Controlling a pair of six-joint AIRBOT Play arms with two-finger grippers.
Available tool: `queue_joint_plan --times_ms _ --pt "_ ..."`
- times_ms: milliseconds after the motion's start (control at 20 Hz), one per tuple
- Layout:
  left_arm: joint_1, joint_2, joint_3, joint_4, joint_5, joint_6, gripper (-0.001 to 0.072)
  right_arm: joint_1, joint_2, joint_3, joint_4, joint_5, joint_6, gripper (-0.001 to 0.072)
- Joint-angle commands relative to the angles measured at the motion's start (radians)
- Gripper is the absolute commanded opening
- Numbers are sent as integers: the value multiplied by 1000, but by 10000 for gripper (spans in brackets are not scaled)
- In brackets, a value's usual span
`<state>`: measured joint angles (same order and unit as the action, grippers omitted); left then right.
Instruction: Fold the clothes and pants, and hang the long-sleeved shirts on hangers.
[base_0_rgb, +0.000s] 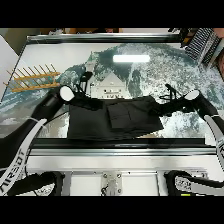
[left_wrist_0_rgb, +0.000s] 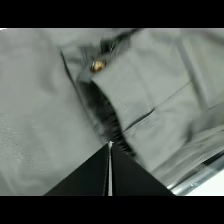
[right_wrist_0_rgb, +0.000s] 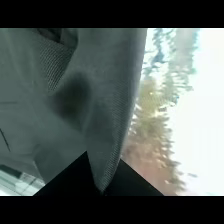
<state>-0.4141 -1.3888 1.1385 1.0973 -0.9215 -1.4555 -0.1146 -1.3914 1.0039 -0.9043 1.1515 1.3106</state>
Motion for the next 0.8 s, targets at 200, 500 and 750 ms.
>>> queue_joint_plan --times_ms 200,500,750 --pt "-187 -242 33 -2 131 1 9 19 73 323 -280 300 225 24" --pt "-262 -379 233 1 85 1 9 133 73 459 -385 423 306 24" --pt "-285 -470 334 1 13 1 9 204 73 519 -387 428 345 23"
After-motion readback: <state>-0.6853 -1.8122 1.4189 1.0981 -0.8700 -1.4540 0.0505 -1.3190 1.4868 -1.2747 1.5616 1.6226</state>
